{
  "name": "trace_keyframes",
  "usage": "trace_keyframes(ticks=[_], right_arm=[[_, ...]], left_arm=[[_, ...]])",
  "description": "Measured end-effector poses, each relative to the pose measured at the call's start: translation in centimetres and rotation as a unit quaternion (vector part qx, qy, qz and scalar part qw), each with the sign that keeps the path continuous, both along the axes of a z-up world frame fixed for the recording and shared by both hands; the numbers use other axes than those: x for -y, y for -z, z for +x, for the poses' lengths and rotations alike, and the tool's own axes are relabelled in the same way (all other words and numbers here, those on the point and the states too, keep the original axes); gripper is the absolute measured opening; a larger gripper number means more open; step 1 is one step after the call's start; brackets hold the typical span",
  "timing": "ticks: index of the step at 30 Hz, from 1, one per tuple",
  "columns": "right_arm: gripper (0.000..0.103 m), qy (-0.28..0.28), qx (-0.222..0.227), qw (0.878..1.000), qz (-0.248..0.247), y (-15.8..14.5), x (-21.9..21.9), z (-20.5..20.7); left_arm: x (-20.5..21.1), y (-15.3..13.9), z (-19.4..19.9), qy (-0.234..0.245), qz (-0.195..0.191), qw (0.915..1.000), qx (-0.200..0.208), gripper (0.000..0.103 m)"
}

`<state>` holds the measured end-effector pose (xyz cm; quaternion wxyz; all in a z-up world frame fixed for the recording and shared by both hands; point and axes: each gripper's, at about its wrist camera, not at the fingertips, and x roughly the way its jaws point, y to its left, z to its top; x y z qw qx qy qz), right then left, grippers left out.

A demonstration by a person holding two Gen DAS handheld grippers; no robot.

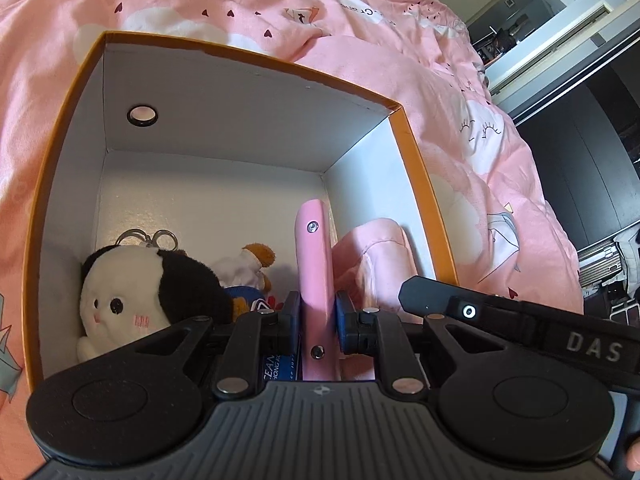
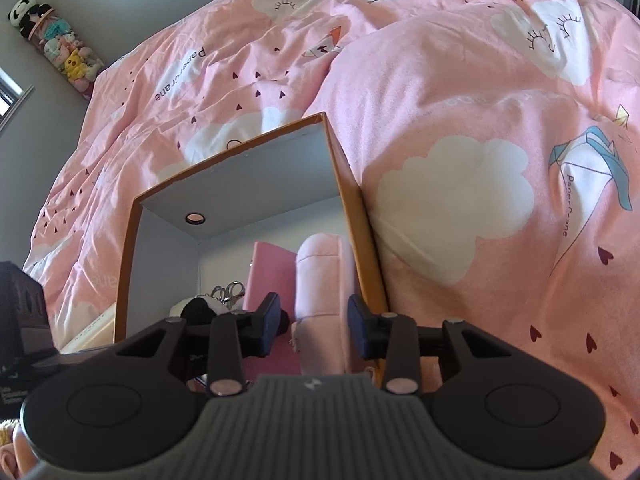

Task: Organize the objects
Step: 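Lower the pink pouch and pink stick into the box with both grippers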

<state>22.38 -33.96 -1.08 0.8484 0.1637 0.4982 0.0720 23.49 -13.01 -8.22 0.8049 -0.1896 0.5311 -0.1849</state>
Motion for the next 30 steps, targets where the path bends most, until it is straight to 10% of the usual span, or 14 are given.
trace_keyframes(ticks=[16,30], right_arm=[[0.012,-0.14,0.04,0.975,-0.168,-0.2,-3.2,-2.2],[0.009,-0.155,0.009,0.976,-0.155,1.2,-3.5,-1.8]], left_arm=[[1.4,-0.9,0.0,0.074,0.03,0.9967,0.015,0.025],[1.2,-0.5,0.4,0.092,0.008,0.9957,0.011,0.019]])
